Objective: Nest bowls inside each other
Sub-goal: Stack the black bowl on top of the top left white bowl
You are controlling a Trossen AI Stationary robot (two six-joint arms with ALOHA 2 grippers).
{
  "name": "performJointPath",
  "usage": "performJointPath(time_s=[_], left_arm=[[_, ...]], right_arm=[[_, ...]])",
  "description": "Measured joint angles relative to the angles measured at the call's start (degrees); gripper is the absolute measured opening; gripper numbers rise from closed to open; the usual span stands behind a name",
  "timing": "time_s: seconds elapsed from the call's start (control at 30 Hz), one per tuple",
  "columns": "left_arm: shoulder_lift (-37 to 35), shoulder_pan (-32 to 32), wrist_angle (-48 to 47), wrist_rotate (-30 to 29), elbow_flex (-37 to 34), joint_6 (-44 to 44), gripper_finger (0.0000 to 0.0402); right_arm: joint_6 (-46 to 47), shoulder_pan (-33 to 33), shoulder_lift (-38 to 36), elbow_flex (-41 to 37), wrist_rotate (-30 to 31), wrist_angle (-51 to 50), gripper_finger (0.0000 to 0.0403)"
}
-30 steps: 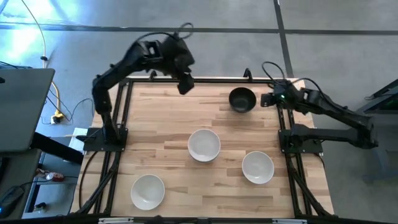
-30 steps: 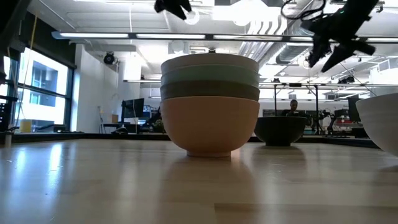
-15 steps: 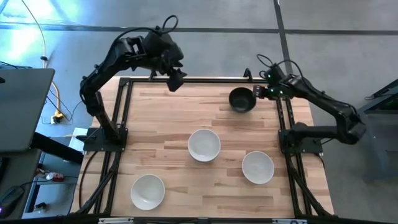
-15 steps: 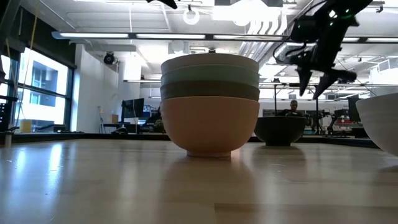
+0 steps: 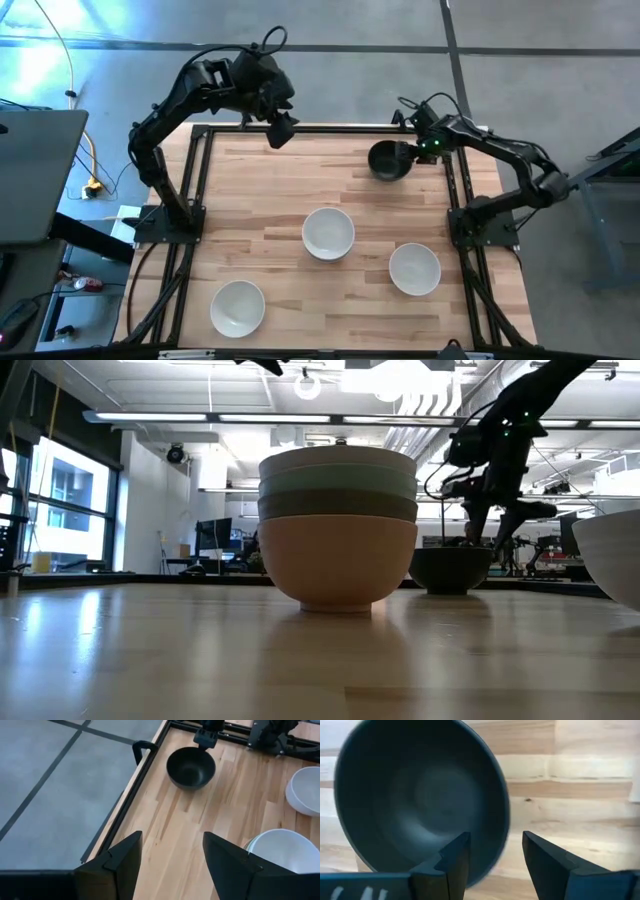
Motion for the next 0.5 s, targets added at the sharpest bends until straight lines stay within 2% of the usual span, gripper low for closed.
performJointPath(time_s=[0.5], left_arm=[[0.0, 0.0, 0.0, 0.0, 0.0, 0.6, 0.0200]], right_arm=[[-2.2, -1.9, 3.4, 0.0, -0.5, 1.1, 0.0172]])
